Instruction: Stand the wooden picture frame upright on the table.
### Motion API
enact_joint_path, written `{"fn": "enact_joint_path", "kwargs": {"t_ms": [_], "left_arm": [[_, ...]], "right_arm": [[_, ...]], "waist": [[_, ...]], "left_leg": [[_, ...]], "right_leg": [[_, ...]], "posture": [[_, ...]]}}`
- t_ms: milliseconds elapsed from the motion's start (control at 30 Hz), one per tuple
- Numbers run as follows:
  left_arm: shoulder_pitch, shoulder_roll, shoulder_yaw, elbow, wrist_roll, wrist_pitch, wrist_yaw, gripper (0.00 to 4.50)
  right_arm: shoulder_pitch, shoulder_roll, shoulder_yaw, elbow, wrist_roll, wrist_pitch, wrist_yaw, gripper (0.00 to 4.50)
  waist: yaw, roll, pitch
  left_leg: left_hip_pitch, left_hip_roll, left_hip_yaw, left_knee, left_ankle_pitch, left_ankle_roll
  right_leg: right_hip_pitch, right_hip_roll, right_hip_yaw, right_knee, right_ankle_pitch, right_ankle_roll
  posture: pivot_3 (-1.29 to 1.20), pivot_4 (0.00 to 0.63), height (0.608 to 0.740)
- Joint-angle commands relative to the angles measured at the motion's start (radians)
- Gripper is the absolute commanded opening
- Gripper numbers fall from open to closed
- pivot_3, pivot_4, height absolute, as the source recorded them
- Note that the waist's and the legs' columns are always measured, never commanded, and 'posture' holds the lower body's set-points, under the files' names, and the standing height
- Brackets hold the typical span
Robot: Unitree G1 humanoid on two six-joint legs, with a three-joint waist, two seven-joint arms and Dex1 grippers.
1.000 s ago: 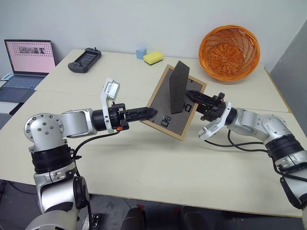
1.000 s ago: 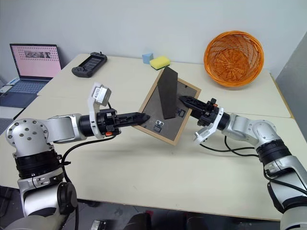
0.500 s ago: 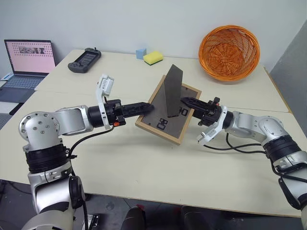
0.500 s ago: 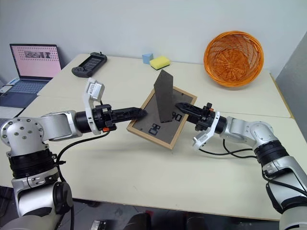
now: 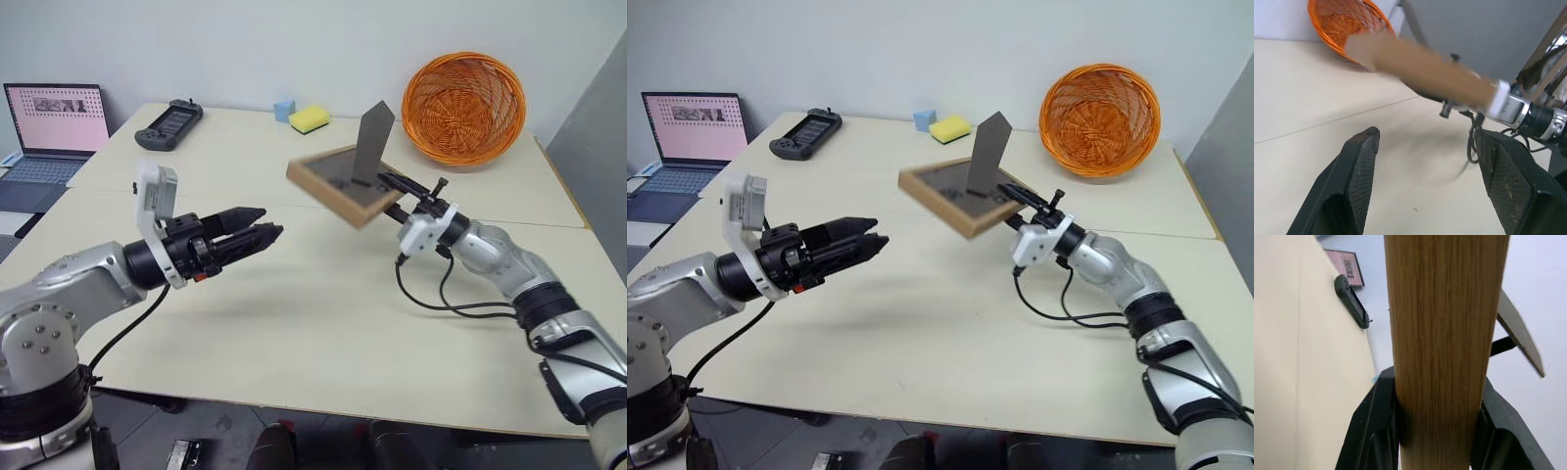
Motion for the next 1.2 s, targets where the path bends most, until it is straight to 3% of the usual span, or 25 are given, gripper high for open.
{"fn": "enact_joint_path", "kwargs": {"t_ms": [33,100,367,700,967,1200], "left_arm": [[0.053,0.021,0.049,-0.074,-0.063,-0.042,0.013,3.28],[0.056,0.033,0.067,-0.057,-0.089,-0.049,0.036,3.28],[0.102,0.116,0.092,-0.074,-0.174,-0.058,0.051,3.28],[0.270,0.189,0.143,-0.101,-0.115,-0.103,0.018,3.28],[0.357,0.230,0.147,-0.118,-0.056,-0.139,-0.019,3.28],[0.342,0.267,0.150,-0.100,-0.052,-0.155,-0.045,3.28]], "right_arm": [[0.032,0.097,-0.078,-0.257,0.484,0.460,0.330,1.47],[0.036,0.151,-0.085,-0.305,0.580,0.590,0.427,1.47],[0.016,0.297,-0.139,-0.225,0.610,0.734,0.553,1.47],[0.097,0.329,-0.164,-0.213,0.630,0.892,0.720,1.47],[0.195,0.372,-0.179,-0.194,0.592,0.912,0.716,1.47],[0.220,0.407,-0.203,-0.135,0.574,0.898,0.712,1.47]], "waist": [[-0.002,0.000,0.000],[-0.001,0.000,0.000],[0.001,0.001,0.000],[0.001,0.001,0.001],[0.000,0.002,0.001],[-0.001,0.001,0.001]], "left_leg": [[0.000,0.000,-0.001,0.000,0.000,0.000],[0.000,0.000,-0.002,0.000,-0.001,0.002],[0.000,0.000,-0.002,0.000,-0.002,0.003],[0.000,0.000,-0.001,-0.001,-0.002,0.003],[0.000,0.000,-0.001,-0.002,-0.002,0.003],[0.000,0.000,0.000,-0.003,-0.002,0.003]], "right_leg": [[0.000,0.000,-0.001,0.001,0.000,0.000],[0.000,0.000,-0.002,0.001,0.000,0.000],[-0.001,0.001,-0.003,0.000,0.000,0.000],[-0.002,0.001,-0.003,0.000,0.000,0.000],[-0.002,0.002,-0.002,-0.001,0.000,0.000],[-0.002,0.002,-0.002,-0.001,0.000,0.000]], "posture": [[0.00,0.150,0.740],[0.00,0.150,0.740],[0.00,0.150,0.740],[0.00,0.150,0.740],[0.00,0.150,0.740],[0.00,0.150,0.740]]}}
